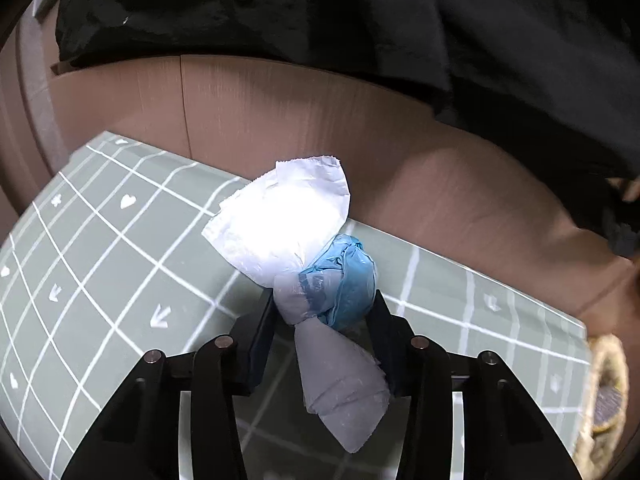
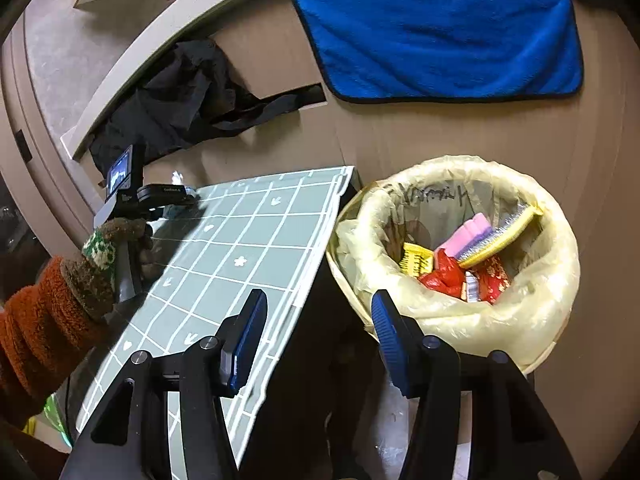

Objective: Collect trash
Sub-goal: 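Carry the tissue bundle over the bin and open the left gripper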

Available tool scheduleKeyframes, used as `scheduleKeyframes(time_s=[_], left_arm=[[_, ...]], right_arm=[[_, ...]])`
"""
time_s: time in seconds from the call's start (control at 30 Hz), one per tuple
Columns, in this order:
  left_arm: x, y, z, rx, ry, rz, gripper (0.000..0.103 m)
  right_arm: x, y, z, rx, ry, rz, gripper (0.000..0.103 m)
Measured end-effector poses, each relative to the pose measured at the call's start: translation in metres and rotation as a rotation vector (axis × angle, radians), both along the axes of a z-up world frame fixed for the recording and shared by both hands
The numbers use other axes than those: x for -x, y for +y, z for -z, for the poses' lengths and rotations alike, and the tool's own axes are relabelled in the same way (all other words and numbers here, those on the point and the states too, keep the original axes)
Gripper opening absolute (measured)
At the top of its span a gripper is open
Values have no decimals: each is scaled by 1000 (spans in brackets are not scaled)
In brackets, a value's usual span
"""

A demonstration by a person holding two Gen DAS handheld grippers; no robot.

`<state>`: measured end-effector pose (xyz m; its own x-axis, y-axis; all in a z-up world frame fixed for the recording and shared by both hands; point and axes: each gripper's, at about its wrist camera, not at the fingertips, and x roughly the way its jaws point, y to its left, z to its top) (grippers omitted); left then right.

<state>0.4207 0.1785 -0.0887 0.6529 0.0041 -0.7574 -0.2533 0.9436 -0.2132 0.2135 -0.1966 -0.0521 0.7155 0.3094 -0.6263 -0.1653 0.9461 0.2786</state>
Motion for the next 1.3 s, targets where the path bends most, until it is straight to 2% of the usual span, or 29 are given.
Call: scheduleKeyframes(time_s=[0.2, 0.33, 0.53, 0.7, 0.87, 1.07, 1.13, 1.17, 1.23, 1.3], left_arm=[[71, -27, -39, 56, -128, 122, 44], [133, -62, -76, 49, -244, 178, 44], [207, -125, -104, 34, -337, 309, 44], [240, -184, -121, 15, -391, 418, 44], [221, -248, -128, 48, -377, 515, 44], [162, -316, -111, 36, -332, 583, 44], [146, -332, -103, 61, -318, 626, 46], [134, -338, -98, 98, -307, 654, 48], [114, -348, -92, 125, -258, 680, 68], [106, -348, -89, 122, -252, 674, 70]], right_arm=[[11, -3, -6, -5, -44, -1, 52], [23, -11, -14, -4, -67, 27, 52], [59, -26, -42, 55, -154, 106, 52], [94, -52, -56, 62, -193, 178, 52], [118, -81, -54, 62, -193, 229, 52], [125, -112, -40, 44, -161, 262, 52], [123, -117, -32, 46, -135, 264, 52], [122, -119, -29, 46, -127, 265, 52], [121, -121, -25, 41, -116, 262, 52], [121, -121, -22, 43, -113, 257, 52]])
